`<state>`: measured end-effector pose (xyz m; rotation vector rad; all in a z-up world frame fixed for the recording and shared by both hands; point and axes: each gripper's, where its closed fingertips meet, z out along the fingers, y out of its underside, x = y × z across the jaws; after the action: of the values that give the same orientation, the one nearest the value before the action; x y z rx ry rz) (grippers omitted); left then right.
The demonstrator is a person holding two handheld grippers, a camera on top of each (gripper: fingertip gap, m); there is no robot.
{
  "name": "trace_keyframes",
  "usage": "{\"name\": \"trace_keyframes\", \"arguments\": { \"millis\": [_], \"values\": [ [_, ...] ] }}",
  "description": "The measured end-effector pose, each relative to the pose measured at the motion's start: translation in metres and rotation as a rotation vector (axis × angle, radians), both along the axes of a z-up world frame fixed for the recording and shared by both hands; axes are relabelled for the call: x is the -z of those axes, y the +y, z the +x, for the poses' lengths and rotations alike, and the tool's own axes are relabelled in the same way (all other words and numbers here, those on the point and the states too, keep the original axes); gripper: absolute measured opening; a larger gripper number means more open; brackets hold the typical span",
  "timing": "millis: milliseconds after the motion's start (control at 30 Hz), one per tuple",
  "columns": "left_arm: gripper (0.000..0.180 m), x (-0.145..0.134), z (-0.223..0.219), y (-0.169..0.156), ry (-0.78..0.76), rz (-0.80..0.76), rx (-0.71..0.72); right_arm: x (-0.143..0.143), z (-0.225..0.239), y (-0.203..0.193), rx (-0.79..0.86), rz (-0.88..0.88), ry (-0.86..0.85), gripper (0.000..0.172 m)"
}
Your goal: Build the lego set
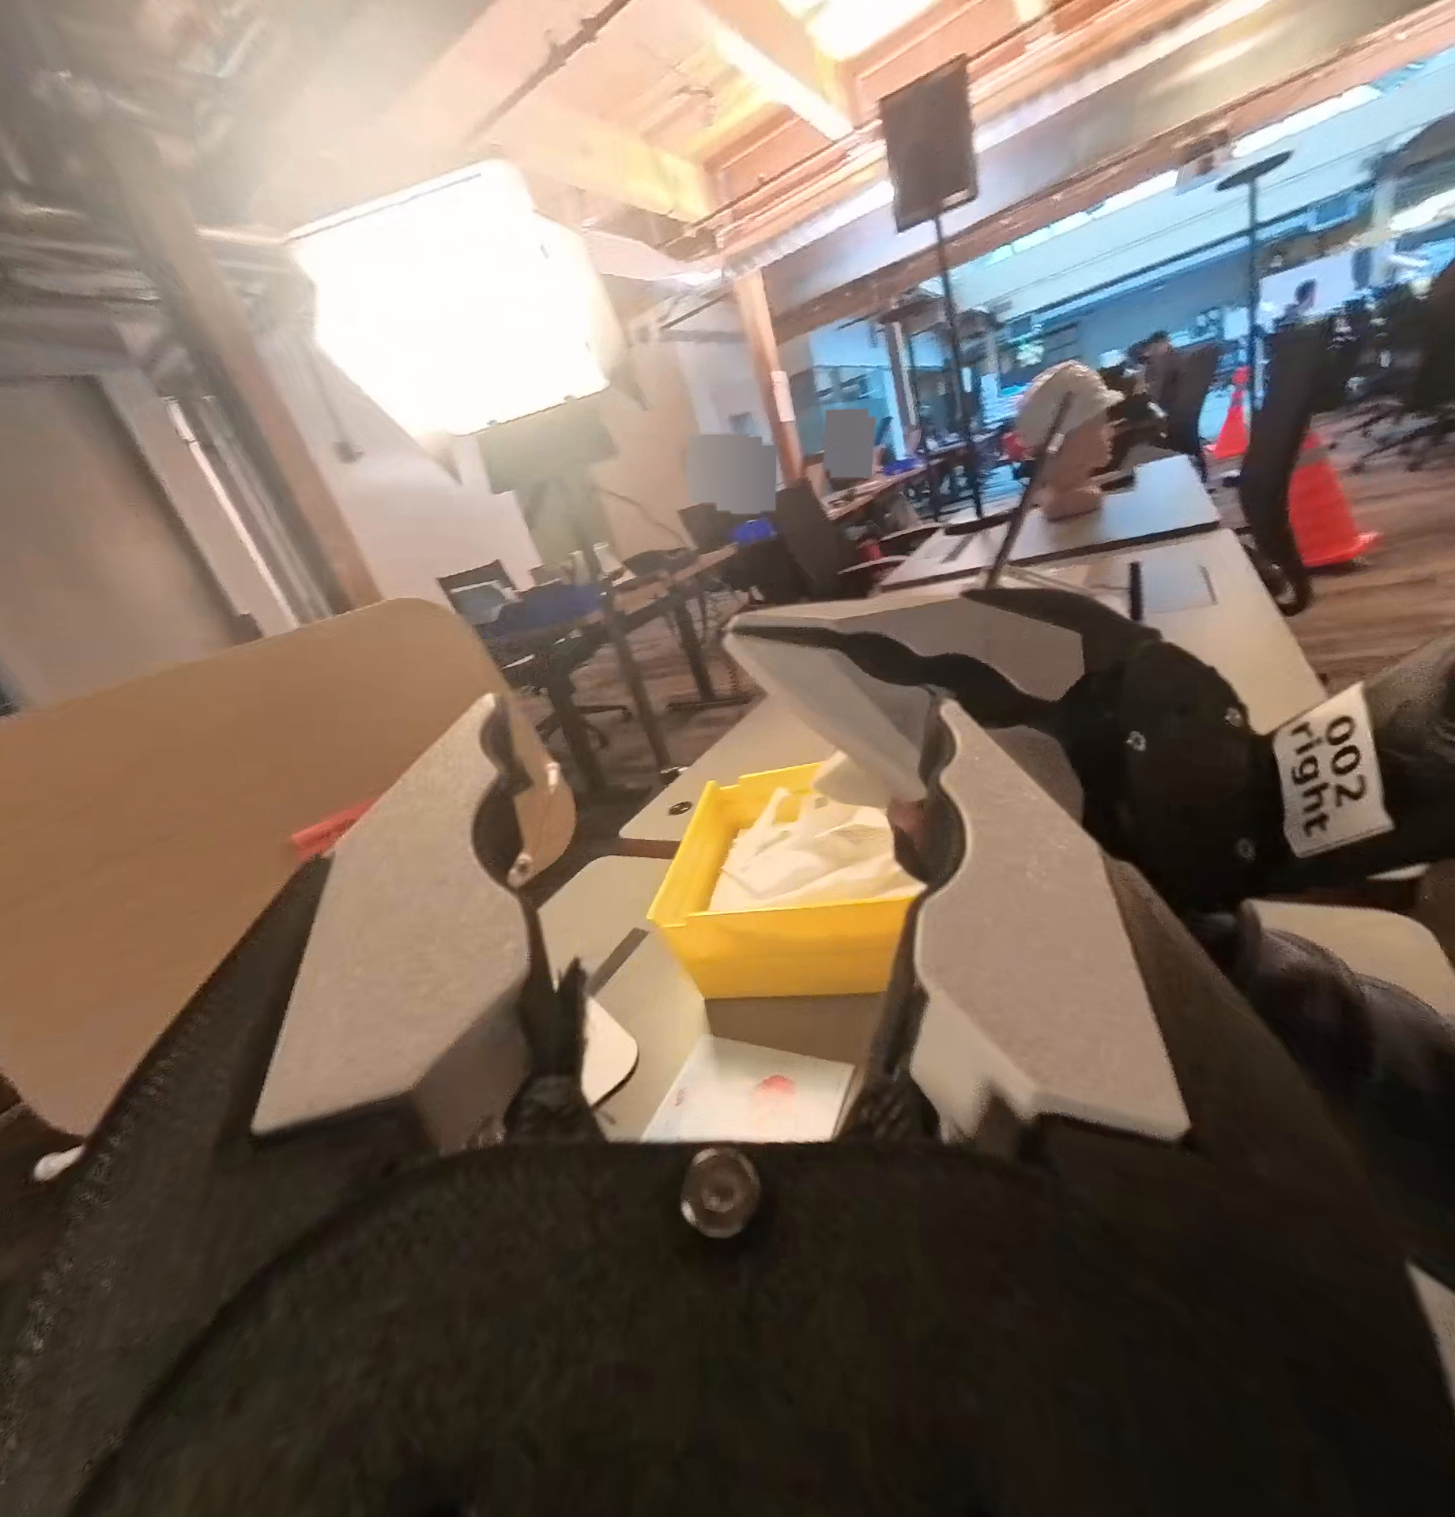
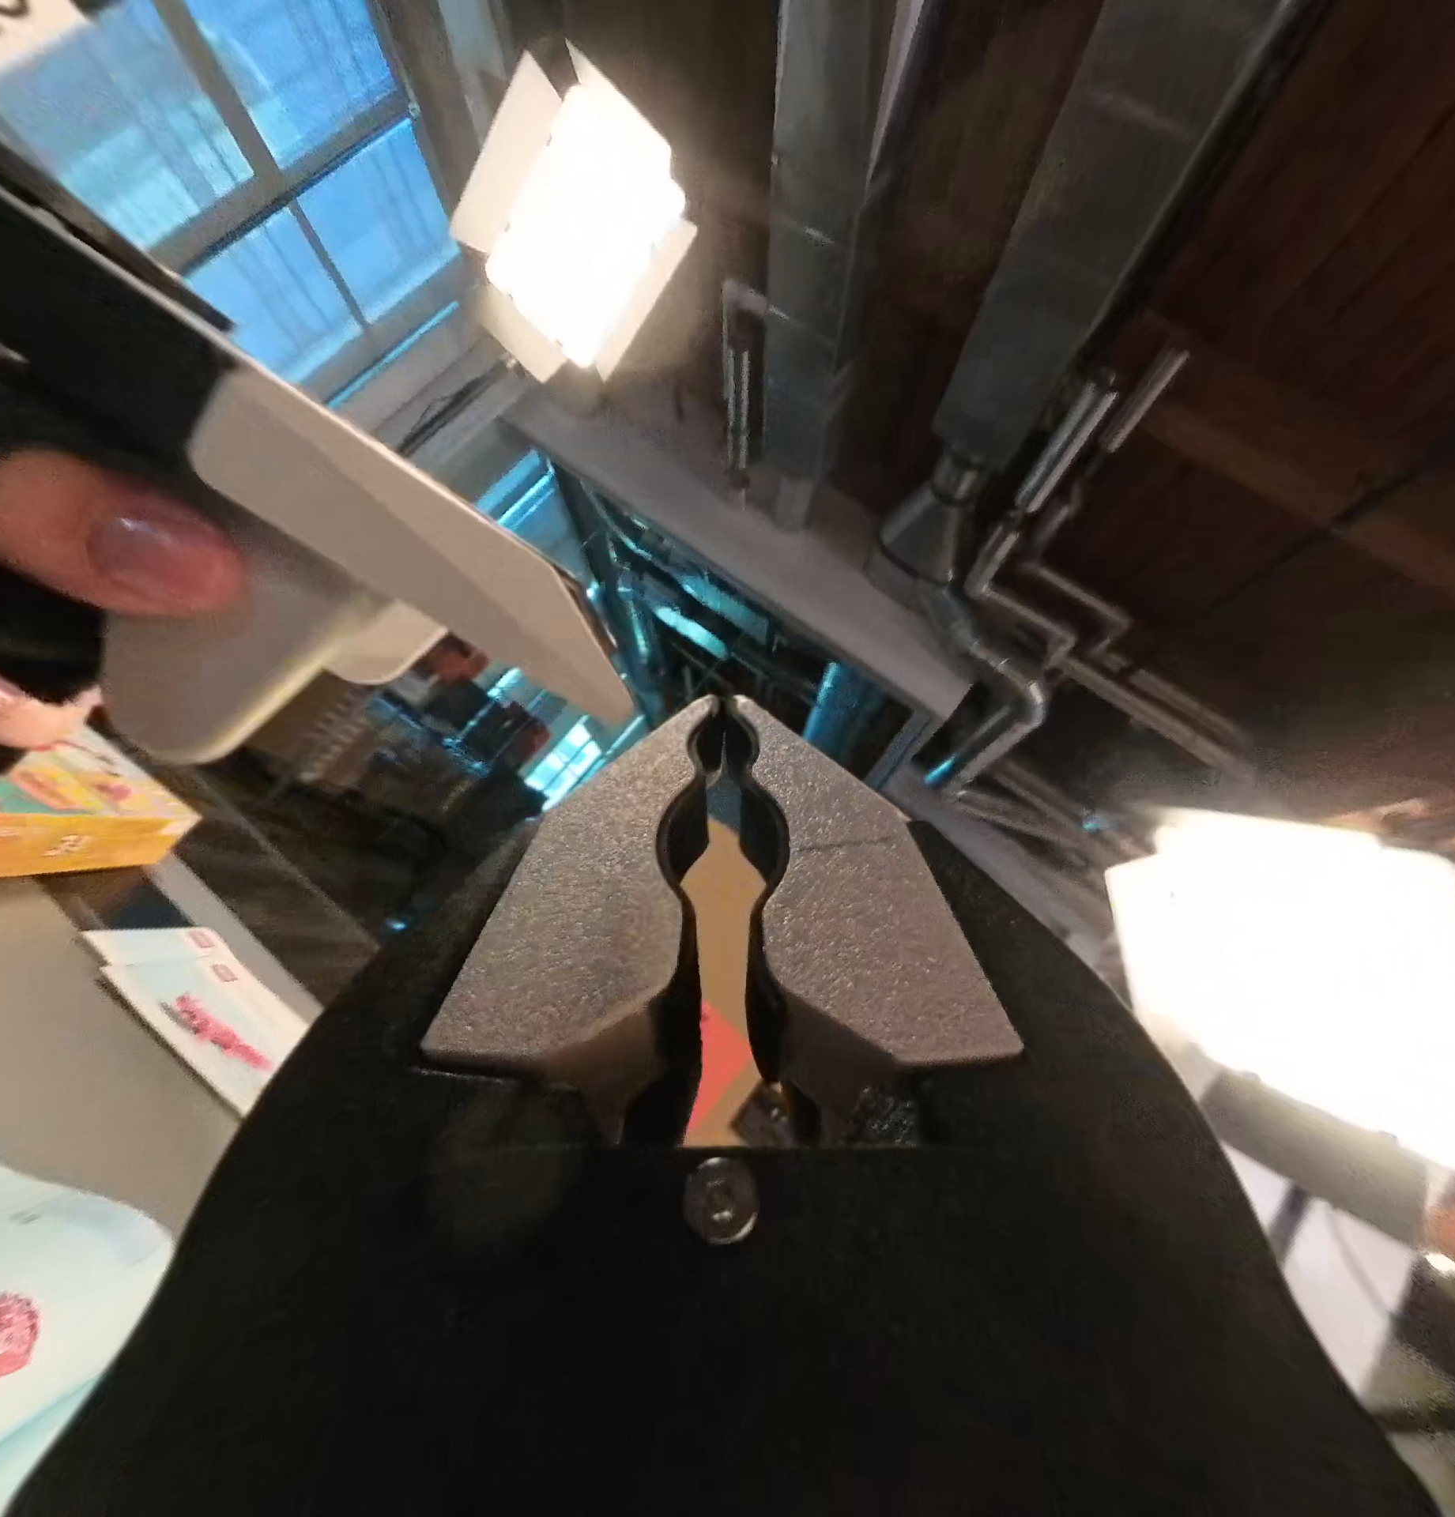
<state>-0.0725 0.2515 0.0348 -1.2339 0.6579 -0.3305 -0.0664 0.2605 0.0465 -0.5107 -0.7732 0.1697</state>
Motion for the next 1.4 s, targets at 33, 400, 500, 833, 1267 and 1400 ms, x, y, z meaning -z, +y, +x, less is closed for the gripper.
{"name": "trace_keyframes", "arguments": {
  "millis": [33,400,500,833,1267,1400],
  "values": [
    [0.097,0.001,-0.006,0.003,-0.023,-0.002,-0.015,0.004,0.001,0.008,-0.019,-0.032,-0.003,0.0],
    [0.089,0.082,-0.039,0.012,-0.086,-0.193,-0.127,0.054,0.006,0.062,-0.153,-0.498,-0.1,0.006],
    [0.089,0.112,-0.038,0.002,-0.031,-0.243,-0.145,0.11,0.012,0.067,-0.223,-0.886,-0.201,0.035],
    [0.089,0.183,-0.046,-0.022,-0.037,-0.377,-0.177,0.323,0.034,0.007,-0.106,-1.441,-0.65,0.045],
    [0.092,0.18,-0.011,-0.027,-0.66,-0.553,0.154,0.175,-0.004,-0.036,-0.309,-0.462,-0.234,0.032],
    [0.071,0.141,0.01,-0.041,-0.693,-0.369,0.298,0.145,-0.013,-0.061,-0.28,-0.225,-0.14,0.032]
  ]
}}
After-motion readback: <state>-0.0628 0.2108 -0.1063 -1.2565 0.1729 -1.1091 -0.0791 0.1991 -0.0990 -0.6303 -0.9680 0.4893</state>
